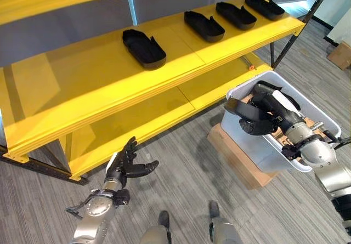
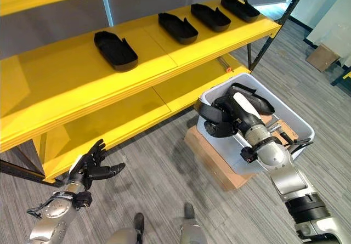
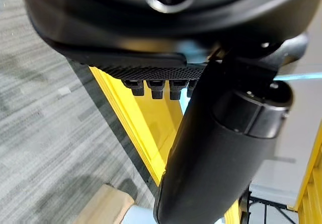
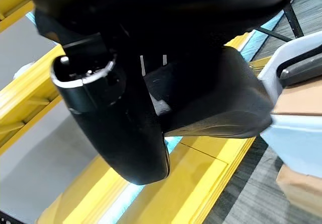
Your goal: Move parts from the plastic box to the shelf.
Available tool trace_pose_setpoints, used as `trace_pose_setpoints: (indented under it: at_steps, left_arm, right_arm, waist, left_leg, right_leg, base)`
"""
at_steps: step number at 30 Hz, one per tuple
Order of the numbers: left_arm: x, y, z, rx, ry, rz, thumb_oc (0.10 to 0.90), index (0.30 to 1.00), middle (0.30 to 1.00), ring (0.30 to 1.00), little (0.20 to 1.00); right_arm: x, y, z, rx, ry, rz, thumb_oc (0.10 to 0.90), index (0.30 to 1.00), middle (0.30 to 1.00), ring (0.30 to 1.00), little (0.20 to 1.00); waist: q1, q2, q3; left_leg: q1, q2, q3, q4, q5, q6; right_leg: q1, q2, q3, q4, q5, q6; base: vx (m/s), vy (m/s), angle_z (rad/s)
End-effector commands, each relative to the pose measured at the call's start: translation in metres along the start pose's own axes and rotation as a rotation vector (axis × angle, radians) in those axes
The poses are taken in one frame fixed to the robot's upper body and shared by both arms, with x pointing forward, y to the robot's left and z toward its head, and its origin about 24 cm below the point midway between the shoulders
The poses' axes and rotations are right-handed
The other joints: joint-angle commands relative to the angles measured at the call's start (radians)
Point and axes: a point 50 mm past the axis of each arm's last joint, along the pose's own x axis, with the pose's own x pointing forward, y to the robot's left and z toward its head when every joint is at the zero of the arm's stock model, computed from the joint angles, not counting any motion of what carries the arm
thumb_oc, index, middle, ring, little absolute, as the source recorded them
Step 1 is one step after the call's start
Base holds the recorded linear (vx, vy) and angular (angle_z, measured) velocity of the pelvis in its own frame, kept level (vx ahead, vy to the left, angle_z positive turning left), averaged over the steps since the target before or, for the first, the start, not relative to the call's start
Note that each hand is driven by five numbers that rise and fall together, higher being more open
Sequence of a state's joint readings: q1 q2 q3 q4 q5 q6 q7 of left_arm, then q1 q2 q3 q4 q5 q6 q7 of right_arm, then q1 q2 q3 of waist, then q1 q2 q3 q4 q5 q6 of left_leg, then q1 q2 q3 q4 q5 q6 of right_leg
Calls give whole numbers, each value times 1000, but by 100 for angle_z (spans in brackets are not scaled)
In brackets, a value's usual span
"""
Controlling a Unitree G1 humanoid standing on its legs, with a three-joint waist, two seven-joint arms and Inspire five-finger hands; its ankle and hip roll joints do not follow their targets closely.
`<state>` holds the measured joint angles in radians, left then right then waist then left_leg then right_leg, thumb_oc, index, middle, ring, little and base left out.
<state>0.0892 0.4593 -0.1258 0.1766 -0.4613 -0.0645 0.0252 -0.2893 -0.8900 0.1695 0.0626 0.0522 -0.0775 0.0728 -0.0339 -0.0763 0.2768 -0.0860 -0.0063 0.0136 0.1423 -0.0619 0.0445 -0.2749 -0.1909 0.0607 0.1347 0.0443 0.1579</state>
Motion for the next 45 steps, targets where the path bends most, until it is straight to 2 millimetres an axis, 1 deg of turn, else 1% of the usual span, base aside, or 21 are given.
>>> trace_pose_setpoints:
  at_steps: [1, 2, 4, 6, 10, 13, 20, 29, 30, 31, 33, 34, 35, 36, 37, 38, 40, 41, 43, 44, 45]
  left_arm:
    - [8, -22, 47, 12, -246, -110, 900, 1000, 1000, 1000, 1000]
    - [7, -23, 47, 2, -245, -113, 900, 1000, 1000, 1000, 1000]
    - [7, -24, 45, 1, -240, -116, 900, 1000, 1000, 1000, 1000]
    - [3, -23, 40, -30, -228, -95, 900, 1000, 1000, 1000, 1000]
    - [1, -23, 35, -48, -210, -90, 900, 1000, 1000, 1000, 1000]
    - [0, -23, 35, -48, -208, -88, 900, 1000, 1000, 1000, 1000]
    - [-3, -21, 29, -62, -191, -66, 900, 1000, 1000, 1000, 1000]
    - [-5, -22, 26, -69, -178, -62, 900, 1000, 1000, 1000, 1000]
    - [-6, -22, 24, -73, -173, -63, 900, 1000, 1000, 1000, 1000]
    - [-6, -22, 22, -84, -167, -60, 900, 1000, 1000, 1000, 1000]
    - [-7, -24, 23, -104, -171, -61, 900, 1000, 1000, 1000, 1000]
    - [-7, -25, 22, -112, -171, -64, 900, 1000, 1000, 1000, 1000]
    - [-5, -29, 23, -122, -171, -76, 900, 1000, 1000, 1000, 1000]
    - [-5, -29, 23, -122, -171, -77, 900, 1000, 1000, 1000, 1000]
    - [-5, -29, 24, -121, -171, -83, 900, 1000, 1000, 1000, 1000]
    - [-4, -29, 25, -117, -174, -89, 900, 1000, 1000, 1000, 1000]
    - [-3, -29, 26, -106, -169, -100, 900, 1000, 1000, 1000, 1000]
    - [-2, -30, 27, -100, -171, -107, 900, 1000, 1000, 1000, 1000]
    - [1, -34, 29, -93, -173, -121, 900, 1000, 1000, 1000, 1000]
    - [3, -36, 29, -92, -174, -128, 900, 1000, 1000, 1000, 1000]
    - [5, -39, 30, -96, -176, -133, 900, 1000, 1000, 1000, 1000]
  right_arm:
    - [5, -71, 51, -100, -235, -249, 400, 300, 300, 300, 300]
    - [2, -73, 48, -106, -224, -249, 400, 300, 300, 300, 300]
    - [0, -72, 45, -104, -211, -248, 400, 300, 300, 300, 300]
    - [3, -73, 46, -101, -215, -241, 400, 300, 300, 300, 300]
    - [5, -72, 47, -96, -219, -234, 400, 300, 300, 300, 300]
    - [6, -72, 47, -88, -219, -241, 400, 300, 300, 300, 300]
    - [11, -58, 40, -15, -207, -236, 400, 300, 300, 300, 300]
    - [12, -57, 40, -23, -211, -224, 400, 300, 300, 300, 300]
    - [12, -59, 38, -22, -199, -224, 400, 300, 300, 300, 300]
    - [13, -57, 39, -13, -207, -218, 400, 300, 300, 300, 300]
    - [13, -60, 45, -34, -231, -231, 400, 300, 300, 300, 300]
    - [13, -62, 48, -41, -245, -245, 400, 300, 300, 300, 300]
    - [10, -65, 46, -37, -241, -274, 400, 300, 300, 300, 300]
    - [10, -65, 46, -36, -241, -275, 400, 300, 300, 300, 300]
    - [8, -65, 44, -35, -236, -290, 400, 300, 300, 300, 300]
    - [4, -66, 39, -25, -217, -310, 400, 300, 300, 300, 300]
    - [-5, -67, 28, -21, -173, -337, 400, 300, 300, 300, 300]
    - [-10, -67, 23, -13, -153, -352, 400, 300, 300, 300, 300]
    - [-19, -67, 14, 7, -122, -377, 400, 300, 300, 300, 300]
    - [-22, -67, 12, 7, -112, -383, 400, 300, 300, 300, 300]
    - [-24, -68, 12, -1, -108, -392, 400, 300, 300, 300, 300]
  waist:
    - [-7, -10, -78]
    - [-10, -17, -86]
    - [-10, -21, -94]
    - [2, -20, -135]
    - [6, -16, -155]
    - [12, -9, -170]
    - [28, 11, -183]
    - [34, 25, -188]
    - [34, 25, -185]
    - [38, 26, -175]
    - [46, 31, -151]
    - [48, 30, -135]
    - [38, 27, -108]
    - [37, 28, -108]
    - [27, 31, -104]
    - [12, 36, -104]
    - [2, 43, -108]
    - [-7, 49, -115]
    - [-18, 67, -124]
    - [-19, 78, -127]
    - [-18, 90, -129]
  left_leg:
    - [55, 16, -45, -1, -82, -63]
    - [57, 8, -57, 2, -83, -69]
    - [66, 6, -65, -2, -85, -73]
    - [87, 38, -66, -8, -87, -89]
    - [97, 59, -70, -15, -83, -97]
    - [107, 77, -77, -31, -74, -106]
    - [121, 100, -93, -64, -54, -117]
    - [111, 146, -122, -54, -32, -144]
    - [99, 152, -132, -25, -32, -152]
    - [66, 144, -155, 62, -27, -158]
    - [11, 119, -166, 182, 18, -159]
    - [-25, 108, -161, 251, 53, -161]
    - [-86, 118, -105, 352, 113, -154]
    - [-89, 118, -107, 357, 112, -154]
    - [-104, 162, -63, 350, 142, -149]
    - [-114, 232, -10, 313, 181, -154]
    - [-109, 315, 35, 207, 225, -173]
    - [-105, 354, 60, 117, 257, -187]
    - [-89, 400, 116, -48, 311, -218]
    - [-92, 414, 135, -99, 348, -234]
    - [-105, 422, 148, -144, 363, -246]
  right_leg:
    - [-3, -1, -21, -12, 91, 31]
    - [19, 2, -13, -21, 84, 24]
    - [49, -2, -30, -36, 85, 22]
    - [92, 17, -55, -48, 67, 19]
    - [123, 26, -58, -61, 50, 10]
    - [141, 30, -77, -69, 38, 1]
    - [164, 42, -97, -68, 10, -18]
    - [192, 80, -118, -62, -36, -50]
    - [203, 91, -117, -63, -46, -61]
    - [217, 106, -109, -66, -58, -78]
    - [231, 107, -112, -63, -66, -95]
    - [243, 102, -124, -62, -70, -107]
    - [256, 92, -159, -55, -78, -125]
    - [255, 92, -161, -54, -79, -125]
    - [260, 90, -176, -49, -87, -127]
    - [268, 86, -193, -47, -96, -126]
    - [289, 80, -213, -54, -110, -117]
    - [298, 77, -229, -59, -117, -108]
    - [311, 73, -249, -59, -132, -89]
    - [319, 74, -255, -59, -139, -82]
    - [330, 72, -260, -59, -150, -74]
  base:
    - [81, -93, 99]
    - [93, -107, 92]
    - [81, -120, 80]
    - [112, -254, 37]
    - [56, -132, 2]
    - [46, -107, 4]
    - [22, -79, 15]
    - [-5, -123, 9]
    - [-44, -219, 31]
    - [-66, -244, 35]
    - [-92, -117, 22]
    - [-148, -98, 16]
    - [-117, -82, 9]
    - [-85, -75, 41]
    - [-8, -18, 55]
    - [23, -17, 82]
    - [71, 36, 96]
    - [123, 85, 97]
    - [159, 109, 64]
    - [171, 147, 55]
    - [204, 174, 68]
